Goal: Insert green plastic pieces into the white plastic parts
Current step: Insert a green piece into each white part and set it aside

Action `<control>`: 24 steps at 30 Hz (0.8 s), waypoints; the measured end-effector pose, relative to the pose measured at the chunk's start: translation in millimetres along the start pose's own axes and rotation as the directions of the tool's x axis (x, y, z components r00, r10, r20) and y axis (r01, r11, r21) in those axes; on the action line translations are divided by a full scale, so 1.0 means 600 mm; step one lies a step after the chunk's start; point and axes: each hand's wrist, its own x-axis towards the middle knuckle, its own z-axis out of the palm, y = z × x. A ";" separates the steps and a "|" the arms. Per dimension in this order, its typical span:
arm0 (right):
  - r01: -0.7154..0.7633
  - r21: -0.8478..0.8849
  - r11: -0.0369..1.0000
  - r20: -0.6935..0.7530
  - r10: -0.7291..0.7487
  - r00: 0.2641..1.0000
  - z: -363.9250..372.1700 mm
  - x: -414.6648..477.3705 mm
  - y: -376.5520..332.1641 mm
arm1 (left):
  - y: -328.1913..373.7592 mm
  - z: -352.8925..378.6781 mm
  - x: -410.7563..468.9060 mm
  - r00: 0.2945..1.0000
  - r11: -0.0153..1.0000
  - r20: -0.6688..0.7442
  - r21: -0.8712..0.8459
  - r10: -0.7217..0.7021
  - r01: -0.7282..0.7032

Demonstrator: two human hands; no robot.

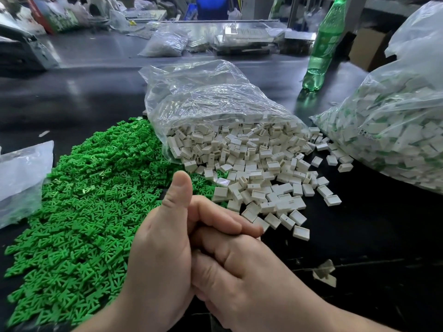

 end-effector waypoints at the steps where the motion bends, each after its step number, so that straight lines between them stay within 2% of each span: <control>1: -0.011 0.032 0.999 0.010 0.011 1.000 -0.001 0.001 -0.002 | 0.002 0.000 -0.001 1.000 1.000 0.018 -0.020 0.010 -0.009; 2: -0.022 0.068 0.997 0.026 0.020 0.999 -0.002 0.001 -0.003 | 0.004 0.002 -0.002 0.999 0.999 0.041 -0.031 0.016 -0.015; 4: -0.046 0.131 0.990 0.058 0.039 0.998 -0.004 0.005 -0.006 | 0.006 0.002 -0.001 1.000 0.999 -0.014 0.038 0.008 -0.007; 7: -0.093 0.343 0.935 0.041 0.084 0.996 -0.021 0.012 -0.013 | 0.010 -0.005 0.005 0.987 0.956 -0.065 0.264 0.146 -0.124; 10: -0.116 0.518 0.848 -0.007 0.139 0.990 -0.051 0.017 -0.010 | 0.015 -0.027 0.004 0.950 0.776 0.020 0.572 0.310 -0.266; 13: -0.104 0.543 0.833 -0.040 0.149 0.988 -0.063 0.020 -0.001 | 0.012 -0.038 -0.001 0.910 0.556 0.130 0.754 0.394 -0.349; 18: -0.115 0.509 0.853 -0.036 0.154 0.987 -0.063 0.021 0.007 | 0.012 -0.035 0.005 0.858 0.359 0.189 0.849 0.478 -0.387; 24: -0.136 0.492 0.860 -0.026 0.170 0.985 -0.066 0.021 0.008 | 0.013 -0.034 0.005 0.845 0.264 0.232 0.881 0.481 -0.393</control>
